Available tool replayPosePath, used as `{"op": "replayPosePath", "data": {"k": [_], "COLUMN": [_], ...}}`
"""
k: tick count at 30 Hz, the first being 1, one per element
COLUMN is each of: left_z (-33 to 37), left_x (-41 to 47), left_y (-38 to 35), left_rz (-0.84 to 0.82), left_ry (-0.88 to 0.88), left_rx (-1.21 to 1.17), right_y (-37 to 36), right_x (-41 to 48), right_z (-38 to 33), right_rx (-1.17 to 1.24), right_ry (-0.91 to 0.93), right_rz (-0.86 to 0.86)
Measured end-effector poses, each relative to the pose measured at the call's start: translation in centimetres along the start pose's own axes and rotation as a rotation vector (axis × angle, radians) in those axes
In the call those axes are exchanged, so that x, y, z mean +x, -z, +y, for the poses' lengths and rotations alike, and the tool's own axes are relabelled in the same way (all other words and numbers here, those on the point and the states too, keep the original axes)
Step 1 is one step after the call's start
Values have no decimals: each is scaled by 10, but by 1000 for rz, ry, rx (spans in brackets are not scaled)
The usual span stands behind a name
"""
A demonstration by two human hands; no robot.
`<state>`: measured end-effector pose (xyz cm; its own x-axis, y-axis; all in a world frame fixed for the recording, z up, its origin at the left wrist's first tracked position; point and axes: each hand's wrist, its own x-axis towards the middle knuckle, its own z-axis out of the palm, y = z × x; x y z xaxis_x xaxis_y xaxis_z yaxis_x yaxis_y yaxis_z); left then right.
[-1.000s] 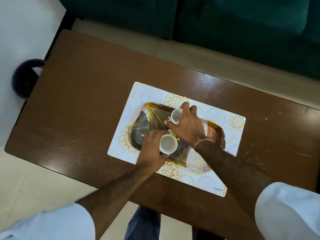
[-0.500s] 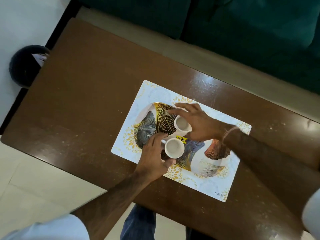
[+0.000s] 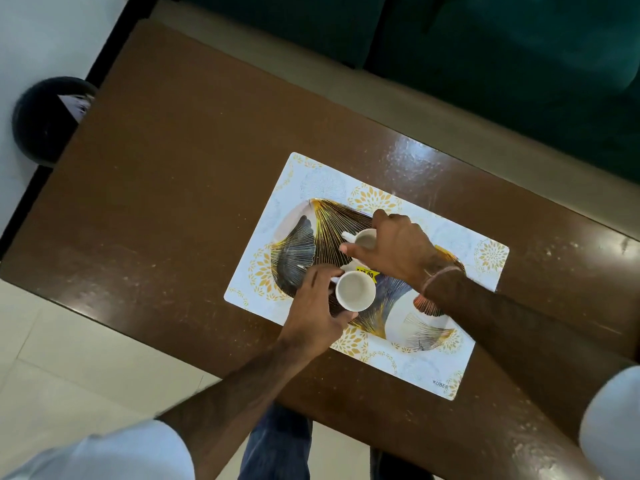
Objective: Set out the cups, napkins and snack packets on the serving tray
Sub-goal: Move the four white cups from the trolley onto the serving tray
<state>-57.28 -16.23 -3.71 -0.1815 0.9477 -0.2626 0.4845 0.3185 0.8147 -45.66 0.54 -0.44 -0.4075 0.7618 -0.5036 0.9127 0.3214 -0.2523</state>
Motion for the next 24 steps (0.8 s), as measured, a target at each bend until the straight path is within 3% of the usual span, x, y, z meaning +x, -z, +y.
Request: {"op": "replayPosePath", "data": {"k": [11, 14, 19, 24], "left_z": [8, 13, 38, 84], "left_x": [2, 0, 24, 59], "left_y": [0, 9, 21, -16], "left_rz": [2, 30, 77, 45], "left_ry": [4, -70, -130, -265], "left_rx": [72, 230, 227, 394], "right_y": [-5, -2, 7, 14], "right_x": [1, -6, -21, -47], "right_z": [2, 9, 37, 92], "right_rx": [71, 127, 323, 418], "right_ry": [-9, -36, -29, -84], "right_rz": [-2, 22, 99, 143]}}
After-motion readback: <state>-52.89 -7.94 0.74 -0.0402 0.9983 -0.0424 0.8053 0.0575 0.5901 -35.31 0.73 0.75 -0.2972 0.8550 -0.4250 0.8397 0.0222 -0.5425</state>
